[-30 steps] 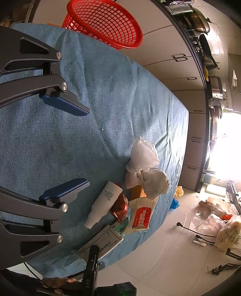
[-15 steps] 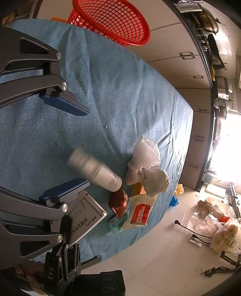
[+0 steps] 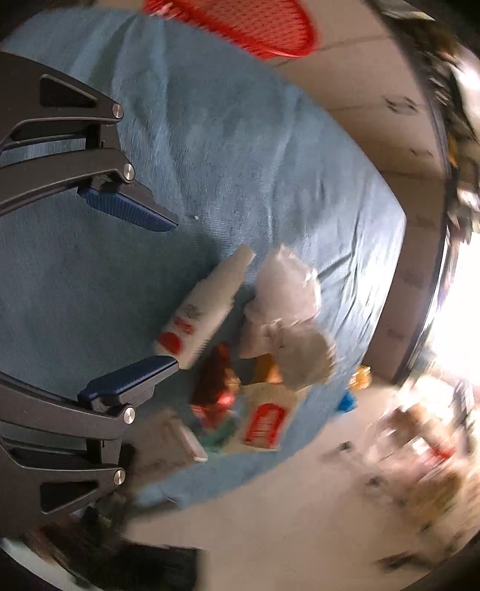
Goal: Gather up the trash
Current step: 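Grasp the white spray bottle upright with the left tool, then lift the spray bottle with left tool while right tool holds the long box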
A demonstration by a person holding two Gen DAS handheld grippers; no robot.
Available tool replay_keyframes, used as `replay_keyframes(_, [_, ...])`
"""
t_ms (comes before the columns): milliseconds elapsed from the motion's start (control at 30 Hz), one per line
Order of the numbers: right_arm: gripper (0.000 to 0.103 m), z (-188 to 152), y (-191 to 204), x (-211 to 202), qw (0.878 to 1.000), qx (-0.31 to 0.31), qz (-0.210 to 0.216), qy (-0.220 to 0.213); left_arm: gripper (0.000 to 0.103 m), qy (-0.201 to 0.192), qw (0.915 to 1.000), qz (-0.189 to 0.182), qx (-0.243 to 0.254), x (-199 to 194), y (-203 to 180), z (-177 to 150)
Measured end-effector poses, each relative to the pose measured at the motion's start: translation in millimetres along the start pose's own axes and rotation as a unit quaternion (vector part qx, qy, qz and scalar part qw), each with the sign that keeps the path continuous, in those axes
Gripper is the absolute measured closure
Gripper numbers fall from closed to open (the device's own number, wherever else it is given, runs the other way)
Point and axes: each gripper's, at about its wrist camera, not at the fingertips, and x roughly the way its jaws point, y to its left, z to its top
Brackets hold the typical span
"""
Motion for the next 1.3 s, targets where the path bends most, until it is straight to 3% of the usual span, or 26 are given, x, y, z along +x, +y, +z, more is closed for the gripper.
replay_keyframes(67, [0.084, 0.9, -3.3, -2.5, 1.0, 0.005, 0.0, -0.006, 0.034, 0.02, 0.9984, -0.027, -0.046, 6.7, 5.3, 8.1])
replay_keyframes(233, [0.084, -3.3, -12.6, -12.1, 1.0, 0.015, 0.01, -0.022, 0.039, 0.043, 0.9932, -0.024, -0.105, 27.1, 8.0, 19.5])
replay_keyframes(333, [0.084, -6.9, -18.6, -17.3, 0.999, 0.023, 0.014, -0.029, 0.049, 0.041, 0.9956, 0.002, -0.084, 37.6, -6.2, 23.7])
replay_keyframes(367, [0.084, -7.9, -22.0, -19.5, 0.999, 0.025, 0.015, -0.031, 0.059, 0.042, 0.9965, 0.016, -0.071, 41.8, -12.5, 25.0])
replay_keyframes(600, [0.084, -14.8, -32.4, -34.4, 0.998, 0.031, 0.013, -0.048, 0.072, 0.038, 0.9959, 0.079, 0.022, 49.6, -36.5, 22.2])
replay_keyframes(733, [0.084, -21.3, -26.8, -35.7, 0.998, 0.03, 0.017, -0.048, 0.074, 0.037, 0.992, 0.096, 0.073, 38.2, -37.5, 5.4])
replay_keyframes(1000, [0.084, -19.7, -7.6, -23.7, 0.999, 0.02, 0.023, -0.041, 0.074, 0.017, 0.9931, 0.081, 0.083, 27.3, -32.7, -7.6])
replay_keyframes(1300, [0.084, -14.4, 21.7, -18.4, 0.999, -0.01, 0.015, -0.046, 0.074, -0.081, 0.9862, 0.105, 0.098, -22.5, -26.8, -31.5])
